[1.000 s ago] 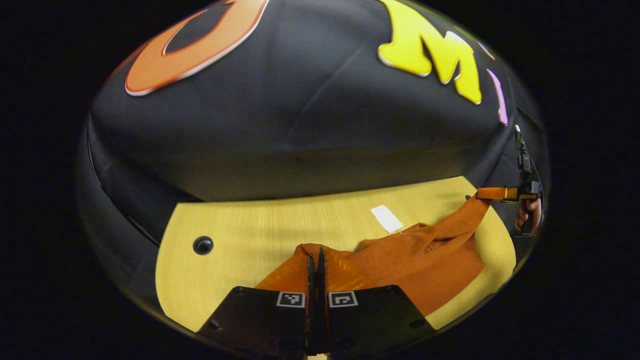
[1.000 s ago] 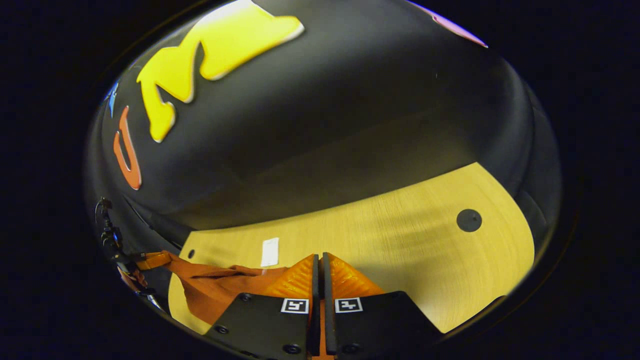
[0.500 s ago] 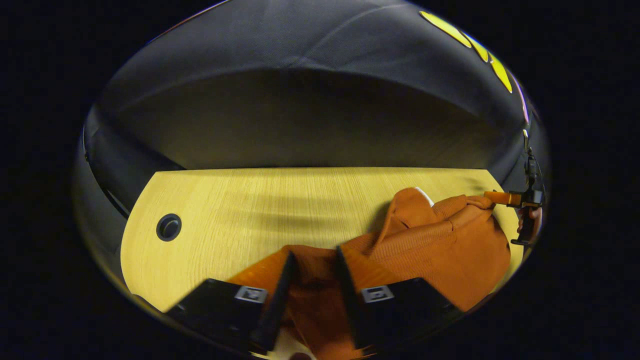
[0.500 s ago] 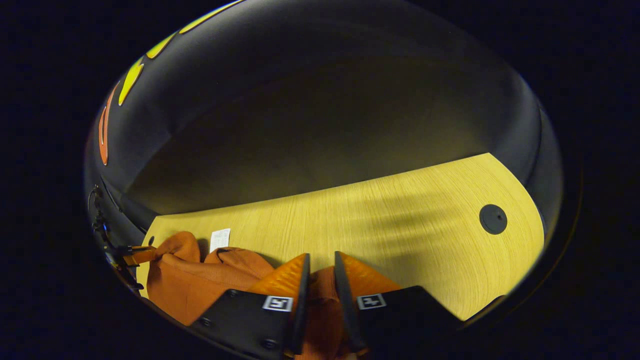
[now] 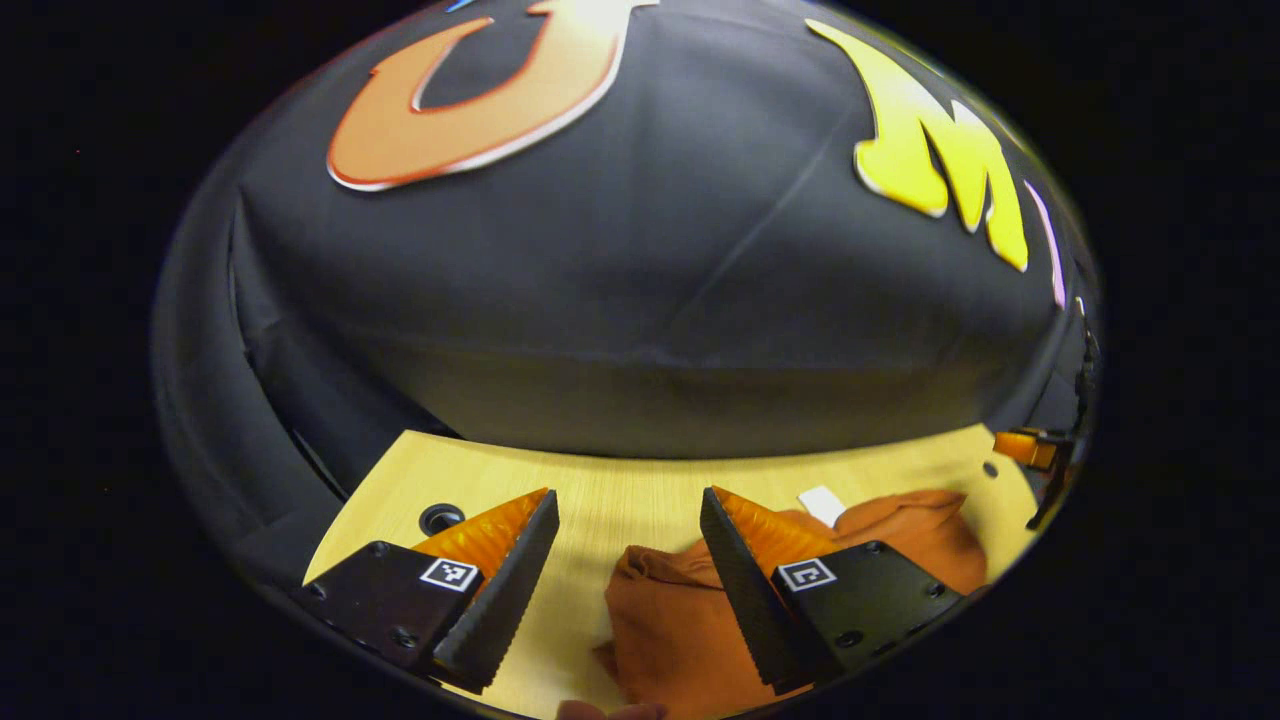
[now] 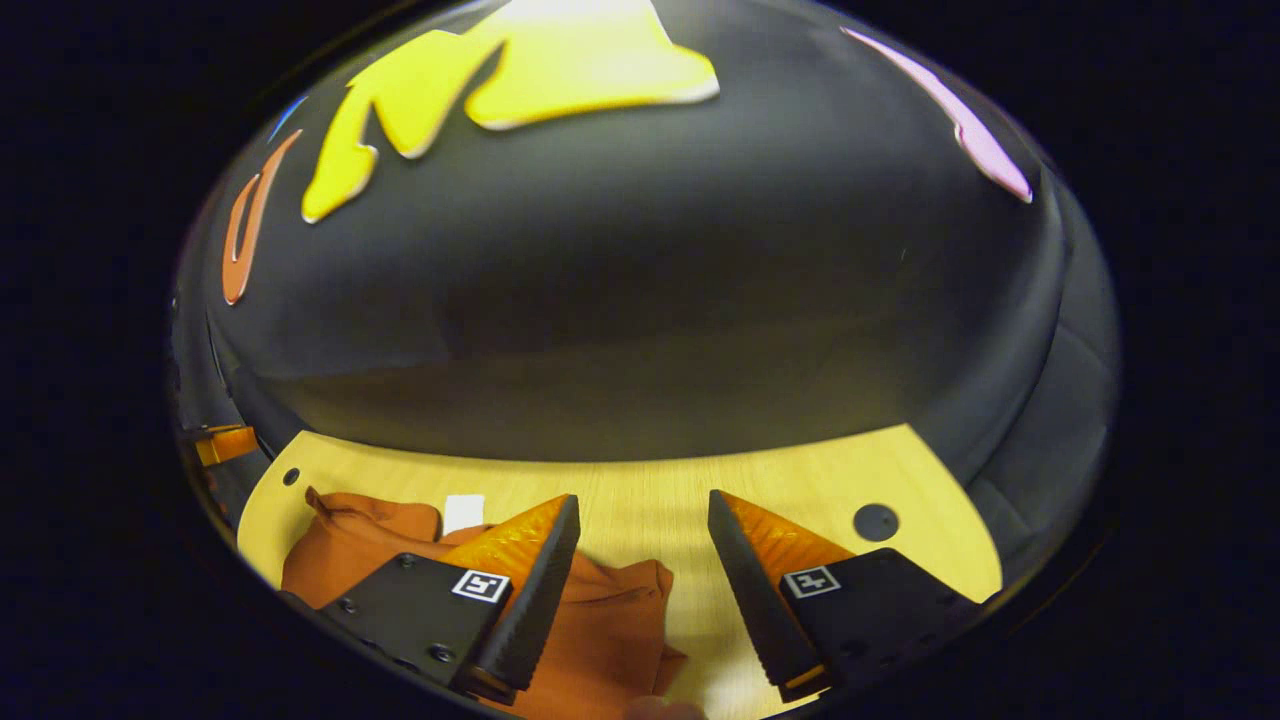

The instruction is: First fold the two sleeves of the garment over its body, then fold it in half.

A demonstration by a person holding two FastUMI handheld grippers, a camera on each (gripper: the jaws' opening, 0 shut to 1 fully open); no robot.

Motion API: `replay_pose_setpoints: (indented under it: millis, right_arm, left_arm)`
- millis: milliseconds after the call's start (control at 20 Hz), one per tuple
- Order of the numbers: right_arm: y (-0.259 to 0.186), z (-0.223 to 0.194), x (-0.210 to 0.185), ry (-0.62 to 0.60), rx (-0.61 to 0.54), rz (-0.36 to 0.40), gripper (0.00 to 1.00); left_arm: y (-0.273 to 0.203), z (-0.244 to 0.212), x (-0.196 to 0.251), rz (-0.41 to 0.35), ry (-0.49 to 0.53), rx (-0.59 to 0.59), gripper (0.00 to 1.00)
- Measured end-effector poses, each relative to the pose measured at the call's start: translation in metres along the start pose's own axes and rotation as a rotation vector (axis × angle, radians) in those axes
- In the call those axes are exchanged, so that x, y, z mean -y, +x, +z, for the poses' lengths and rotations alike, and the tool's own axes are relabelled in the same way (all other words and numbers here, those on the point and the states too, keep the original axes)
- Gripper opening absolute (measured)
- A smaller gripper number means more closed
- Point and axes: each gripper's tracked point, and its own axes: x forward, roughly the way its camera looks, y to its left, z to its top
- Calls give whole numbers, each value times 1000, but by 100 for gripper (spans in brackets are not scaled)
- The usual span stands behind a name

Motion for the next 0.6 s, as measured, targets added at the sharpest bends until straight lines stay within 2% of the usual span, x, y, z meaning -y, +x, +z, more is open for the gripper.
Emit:
replay_pose_setpoints:
  millis: [100, 150, 350, 450, 500, 550, 600]
  right_arm:
    - [-51, 34, -22, -12, 98, 0, 83]
    - [-82, 50, -34, -16, 143, 5, 86]
    - [-221, 97, -71, -29, 336, 17, 88]
    - [-284, 98, -80, -49, 376, -11, 88]
    - [-316, 92, -88, -51, 385, -5, 90]
    - [-344, 83, -92, -40, 388, -7, 92]
    - [-368, 73, -94, -34, 400, -5, 92]
  left_arm:
    - [-45, 21, 11, -27, -31, 77, 93]
    - [-72, 36, 15, -29, -29, 125, 93]
    - [-211, 83, 36, -14, 10, 281, 92]
    - [-278, 88, 55, -31, 22, 355, 92]
    - [-307, 87, 64, -37, 21, 375, 100]
    - [-332, 82, 70, -42, 19, 387, 94]
    - [-351, 74, 72, -47, 18, 393, 94]
